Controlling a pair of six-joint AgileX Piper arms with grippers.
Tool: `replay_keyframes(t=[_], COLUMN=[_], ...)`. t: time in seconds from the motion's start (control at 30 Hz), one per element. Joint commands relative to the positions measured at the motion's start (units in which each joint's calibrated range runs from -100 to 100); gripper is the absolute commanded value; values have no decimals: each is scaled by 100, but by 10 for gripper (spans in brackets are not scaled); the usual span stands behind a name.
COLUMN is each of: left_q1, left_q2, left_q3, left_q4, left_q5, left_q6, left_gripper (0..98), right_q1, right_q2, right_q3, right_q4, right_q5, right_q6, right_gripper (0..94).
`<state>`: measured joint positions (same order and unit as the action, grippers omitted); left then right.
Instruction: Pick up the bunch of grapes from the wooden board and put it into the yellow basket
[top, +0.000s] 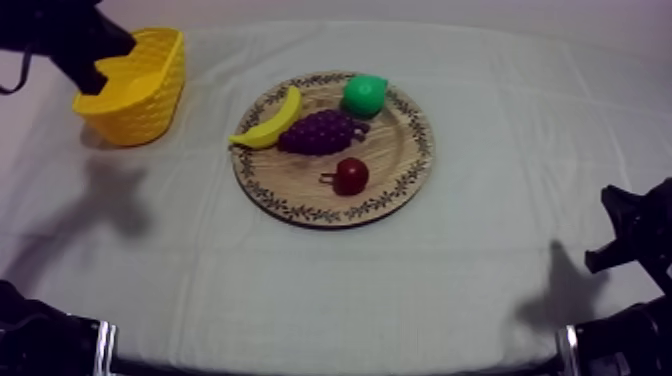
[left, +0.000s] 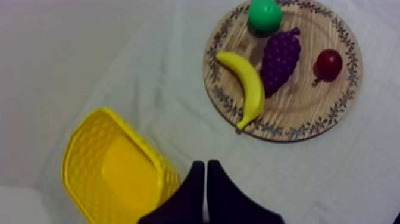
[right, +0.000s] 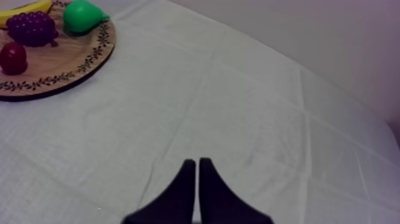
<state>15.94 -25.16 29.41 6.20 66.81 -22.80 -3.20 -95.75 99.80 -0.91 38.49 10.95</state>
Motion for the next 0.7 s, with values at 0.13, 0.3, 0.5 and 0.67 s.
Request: replay_keyframes(t=[0.13,0.3,0.5,0.67], left_q1=[506,839,1157,1402], left_q2=[1010,1657,2364,2908], left_q3=[-890,-1317,-1850,-2367], left_q4=[-273,-429,-572,-705], left_q5=[204,273,530,860], left_q6=[168,270,382,519], left_gripper=[0,0,1,8], right_q1=[-2,-2,-2,-2], right_q2=[-1,-1,-1,-1], right_q3=[-2,-2,-2,-2], right_q4=[0,0,0,0], right_q5=[-3,-3,-3,-3], right_q6=[1,1,1,1], right_gripper=[3,3,3,3])
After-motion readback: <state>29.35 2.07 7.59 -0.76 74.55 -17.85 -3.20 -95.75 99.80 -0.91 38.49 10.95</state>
